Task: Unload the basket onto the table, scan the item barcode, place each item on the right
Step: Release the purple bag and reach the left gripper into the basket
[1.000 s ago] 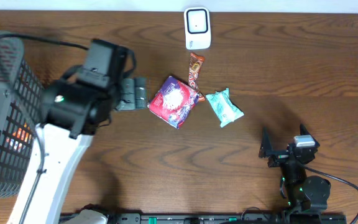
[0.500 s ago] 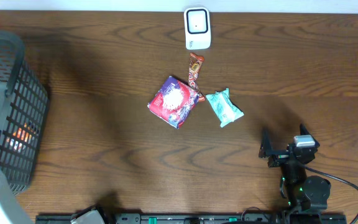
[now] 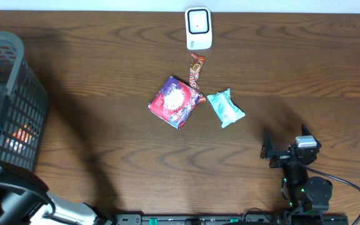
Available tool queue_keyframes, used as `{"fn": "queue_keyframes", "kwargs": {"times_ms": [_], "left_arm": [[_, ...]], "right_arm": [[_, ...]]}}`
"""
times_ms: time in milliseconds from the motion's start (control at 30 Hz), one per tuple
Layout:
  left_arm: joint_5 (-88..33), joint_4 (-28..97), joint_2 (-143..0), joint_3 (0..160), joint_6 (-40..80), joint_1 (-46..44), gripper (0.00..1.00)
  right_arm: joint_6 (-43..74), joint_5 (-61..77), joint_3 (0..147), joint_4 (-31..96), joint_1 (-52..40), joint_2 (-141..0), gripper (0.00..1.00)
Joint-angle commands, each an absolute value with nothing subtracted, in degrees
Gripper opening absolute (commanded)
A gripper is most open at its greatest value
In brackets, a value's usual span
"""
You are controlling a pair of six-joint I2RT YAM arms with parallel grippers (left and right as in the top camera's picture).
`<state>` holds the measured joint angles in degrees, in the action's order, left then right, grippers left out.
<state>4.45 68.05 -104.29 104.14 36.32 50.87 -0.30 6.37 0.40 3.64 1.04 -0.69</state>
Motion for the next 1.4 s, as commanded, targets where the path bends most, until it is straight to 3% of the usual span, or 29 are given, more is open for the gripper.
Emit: {"fn": "queue_keyframes", "kwargs": {"times_ms": [0, 33, 67, 100, 233, 567, 867, 1100, 1133, 1167, 1200, 1233, 1300, 1367], "left_arm": [[-1.1, 70.8, -107.7, 104.5, 31.8, 53.8, 0.98], [-1.4, 71.9, -108.6, 104.5, 30.1, 53.8, 0.94], [-3.9, 73.4, -110.2, 104.4, 26.0, 53.7, 0.79], [-6.2, 74.0, -111.4, 104.4, 25.1, 53.6, 0.76], [-16.7, 77.5, -116.2, 104.4, 25.1, 53.2, 0.77], [-16.7, 77.8, -121.2, 103.6, 26.0, 49.9, 0.84], [-5.2, 73.1, -121.2, 100.3, 30.1, 47.2, 0.9], [-5.1, 65.4, -121.2, 91.9, 30.7, 47.0, 0.9], [-5.0, 64.6, -121.2, 91.0, 30.7, 47.0, 0.87], [-5.1, 63.8, -121.2, 90.2, 30.7, 47.0, 0.65], [-5.0, 63.7, -121.2, 90.1, 30.7, 47.0, 0.52], [-5.1, 63.7, -121.2, 90.2, 30.7, 47.1, 0.3], [-5.1, 63.9, -121.2, 90.7, 30.7, 47.1, 0.11], [-5.1, 64.9, -121.1, 91.4, 30.7, 47.1, 0.07]], "right_arm": [[-0.7, 6.3, 0.4, 3.9, 0.7, -0.4, 0.99], [-0.7, 6.3, 0.4, 3.9, 0.7, -0.4, 0.99], [-0.7, 6.3, 0.4, 3.9, 0.7, -0.4, 0.99], [-0.7, 6.3, 0.4, 3.9, 0.7, -0.4, 0.99], [-0.7, 6.3, 0.4, 3.9, 0.7, -0.4, 0.99], [-0.7, 6.3, 0.4, 3.9, 0.7, -0.4, 0.99], [-0.7, 6.3, 0.4, 3.9, 0.7, -0.4, 0.99], [-0.7, 6.3, 0.4, 3.9, 0.7, -0.4, 0.99], [-0.7, 6.3, 0.4, 3.9, 0.7, -0.4, 0.99], [-0.7, 6.3, 0.4, 3.9, 0.7, -0.4, 0.99], [-0.7, 6.3, 0.4, 3.9, 0.7, -0.4, 0.99], [-0.7, 6.3, 0.4, 3.9, 0.7, -0.4, 0.99], [-0.7, 6.3, 0.4, 3.9, 0.7, -0.4, 0.99], [-0.7, 6.3, 0.4, 3.9, 0.7, -0.4, 0.99]]}}
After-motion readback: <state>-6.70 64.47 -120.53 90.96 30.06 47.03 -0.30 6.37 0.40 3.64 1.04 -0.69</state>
